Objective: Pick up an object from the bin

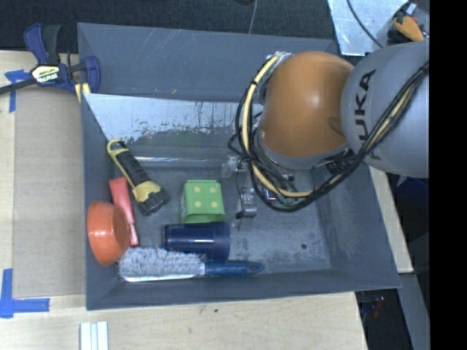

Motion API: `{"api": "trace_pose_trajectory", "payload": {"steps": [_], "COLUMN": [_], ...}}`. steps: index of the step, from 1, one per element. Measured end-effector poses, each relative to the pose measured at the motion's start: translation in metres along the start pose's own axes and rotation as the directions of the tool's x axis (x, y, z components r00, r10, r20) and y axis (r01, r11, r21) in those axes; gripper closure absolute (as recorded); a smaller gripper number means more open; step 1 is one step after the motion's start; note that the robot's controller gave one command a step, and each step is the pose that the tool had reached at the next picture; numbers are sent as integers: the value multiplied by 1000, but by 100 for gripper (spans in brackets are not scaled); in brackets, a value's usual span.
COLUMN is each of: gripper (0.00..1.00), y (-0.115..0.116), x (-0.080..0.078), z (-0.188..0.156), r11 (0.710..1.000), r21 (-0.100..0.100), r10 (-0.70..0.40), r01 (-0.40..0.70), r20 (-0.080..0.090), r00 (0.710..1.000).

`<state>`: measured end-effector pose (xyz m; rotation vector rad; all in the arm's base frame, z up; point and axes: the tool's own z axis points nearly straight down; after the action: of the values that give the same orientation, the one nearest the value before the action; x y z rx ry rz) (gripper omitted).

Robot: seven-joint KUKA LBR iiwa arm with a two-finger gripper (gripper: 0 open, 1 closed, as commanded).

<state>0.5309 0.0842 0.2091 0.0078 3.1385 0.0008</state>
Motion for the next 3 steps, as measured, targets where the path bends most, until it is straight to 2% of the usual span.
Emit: {"api": "trace_pose_trajectory", "payload": {"steps": [1,2,3], "gripper": [0,0,0], "y": [0,41,37], "x": [0,-11,-11], "z": [0,63,70], "r11": [1000,998,998], "r21": [0,-1,-2], "r10": [0,-68,-65], "r01": [0,68,65], "r20": [0,1,10], "r00": [1000,998,998]}}
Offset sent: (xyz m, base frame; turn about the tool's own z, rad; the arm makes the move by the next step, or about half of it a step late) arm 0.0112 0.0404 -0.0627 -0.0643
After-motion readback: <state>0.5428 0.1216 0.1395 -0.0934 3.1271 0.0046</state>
